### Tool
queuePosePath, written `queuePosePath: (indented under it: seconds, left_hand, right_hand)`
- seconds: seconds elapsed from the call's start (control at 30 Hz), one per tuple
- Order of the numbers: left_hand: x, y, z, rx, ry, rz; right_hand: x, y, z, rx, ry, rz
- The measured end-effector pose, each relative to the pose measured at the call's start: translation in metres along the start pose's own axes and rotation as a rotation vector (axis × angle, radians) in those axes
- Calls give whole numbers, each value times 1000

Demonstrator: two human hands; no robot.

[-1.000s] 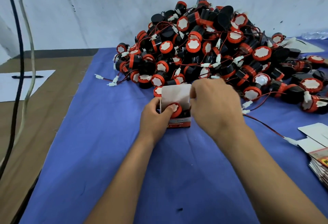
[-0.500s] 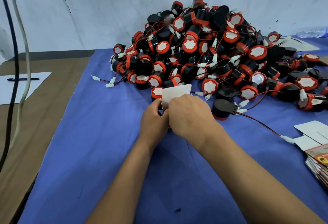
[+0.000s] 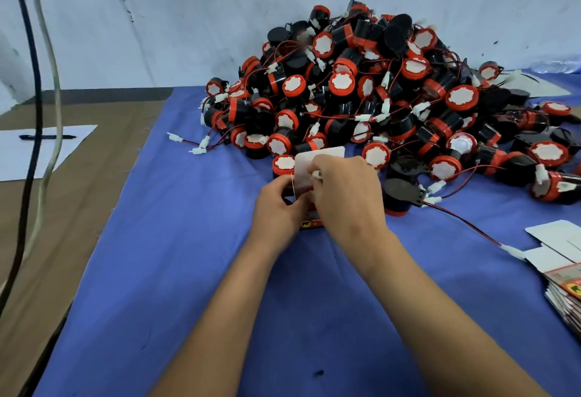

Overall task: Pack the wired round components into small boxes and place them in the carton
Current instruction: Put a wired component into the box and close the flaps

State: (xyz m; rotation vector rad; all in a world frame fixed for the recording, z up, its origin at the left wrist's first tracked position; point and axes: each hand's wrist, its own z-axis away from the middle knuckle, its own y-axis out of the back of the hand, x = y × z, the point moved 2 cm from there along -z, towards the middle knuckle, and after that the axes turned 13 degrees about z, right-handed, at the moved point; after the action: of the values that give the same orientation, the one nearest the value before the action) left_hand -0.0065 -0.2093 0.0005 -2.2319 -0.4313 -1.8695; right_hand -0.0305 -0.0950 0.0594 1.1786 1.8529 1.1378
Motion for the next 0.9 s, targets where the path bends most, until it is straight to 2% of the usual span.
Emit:
queuePosePath:
  seconds: [0.1,0.3,0.4,0.53,0.73,0.8,0.9]
  left_hand:
    - [-3,0,-2,2,17,33]
    - [-2,-1,-4,8,-10,11]
    - [-3,-1,-4,2,-12,-21]
    - [-7,1,-5,-36,-14,-58]
    - [-7,0,-6,-70,-17,-13]
    - [-7,0,-6,-75,-26,-20]
    - [-6,0,-4,-101,-47,13]
  right_hand:
    - [-8,-8,7,35,-39,22]
    - [-11,-13,9,-39,-85,10]
    - [-13,-9,9,-62,-101,-74]
    - [-14,-21,9,-104,22,-25]
    - [-5,-17,0,-331,97,60]
    - [-4,-10,-7,-376,174,1]
    - [-1,-2,-12,-358,135,-182]
